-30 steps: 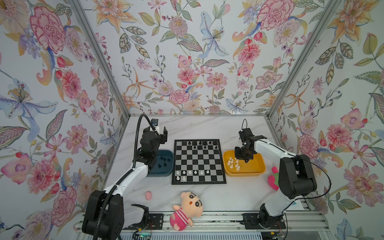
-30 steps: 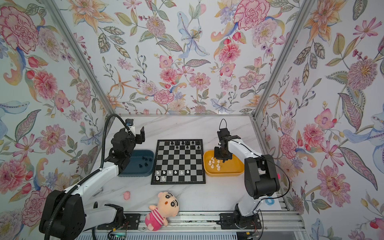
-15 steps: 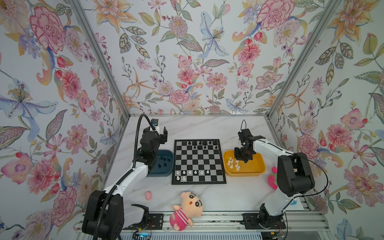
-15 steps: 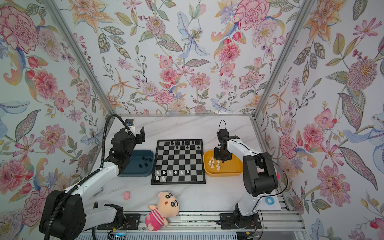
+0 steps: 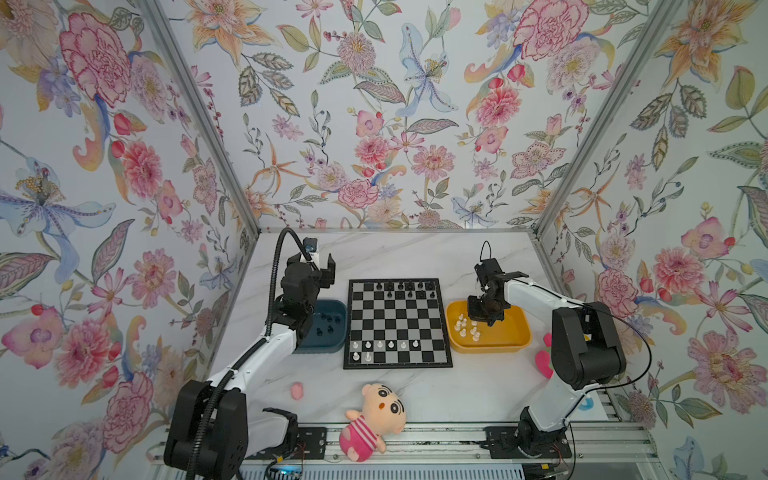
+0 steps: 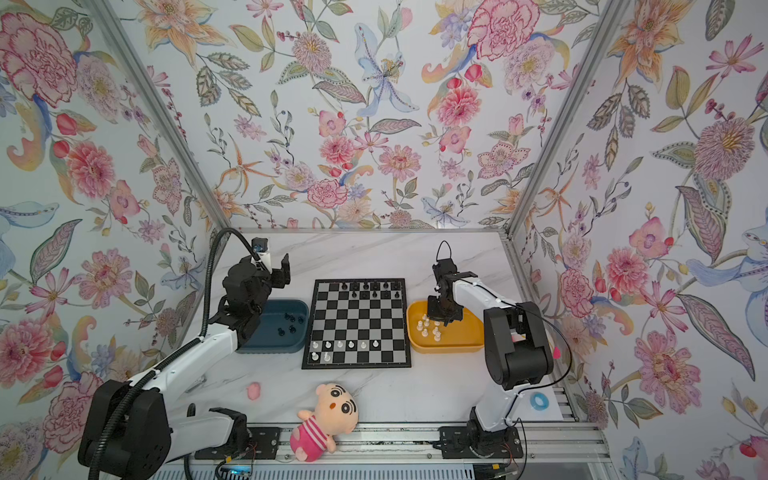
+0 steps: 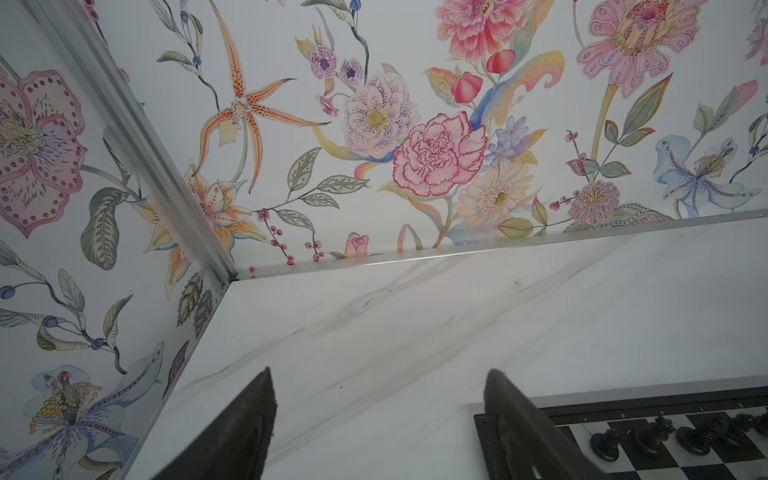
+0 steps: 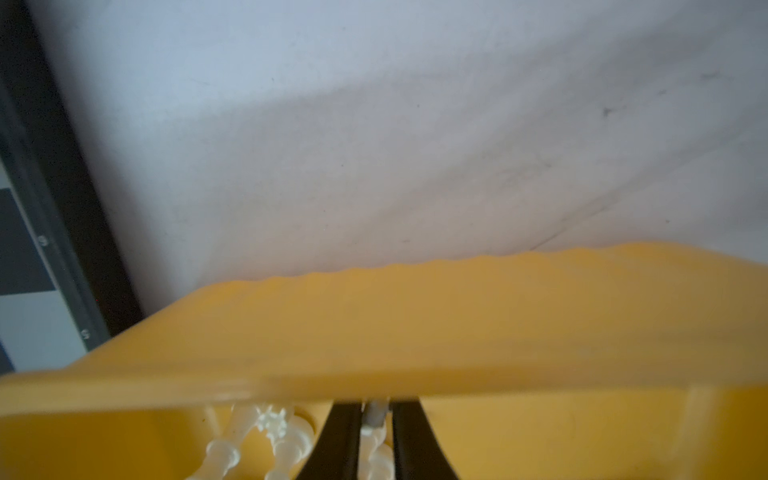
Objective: Set up the chess pieces on the board
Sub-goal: 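Close the right gripper on the white pawn and lift it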
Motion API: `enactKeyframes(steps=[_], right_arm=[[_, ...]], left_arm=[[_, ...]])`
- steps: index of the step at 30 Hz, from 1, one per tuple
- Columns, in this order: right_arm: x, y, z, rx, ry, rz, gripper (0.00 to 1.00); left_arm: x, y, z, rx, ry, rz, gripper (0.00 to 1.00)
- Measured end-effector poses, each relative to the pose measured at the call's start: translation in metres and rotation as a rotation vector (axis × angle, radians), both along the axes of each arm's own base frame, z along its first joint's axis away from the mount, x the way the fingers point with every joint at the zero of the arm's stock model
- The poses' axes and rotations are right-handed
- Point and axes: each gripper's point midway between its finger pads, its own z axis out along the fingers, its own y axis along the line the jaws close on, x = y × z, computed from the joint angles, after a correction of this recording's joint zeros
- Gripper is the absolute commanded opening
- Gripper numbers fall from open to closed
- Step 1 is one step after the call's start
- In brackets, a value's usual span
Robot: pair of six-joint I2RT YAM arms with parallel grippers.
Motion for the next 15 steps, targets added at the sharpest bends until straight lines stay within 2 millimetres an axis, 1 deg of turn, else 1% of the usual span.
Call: enactKeyframes(steps=[9,15], right_arm=[[0.0,0.0,-0.0001,0.001,0.001,-0.004,0.1],[0.0,-0.0001,-0.0001,0.001,0.001,-0.007,0.02]], left_arm=[[-0.0002,-0.0007,0.0002,0.004,0.0,-0.002,0.8],[-0.0002,-0.0009,0.0002,0.007,0.0,-0.003,0.8]])
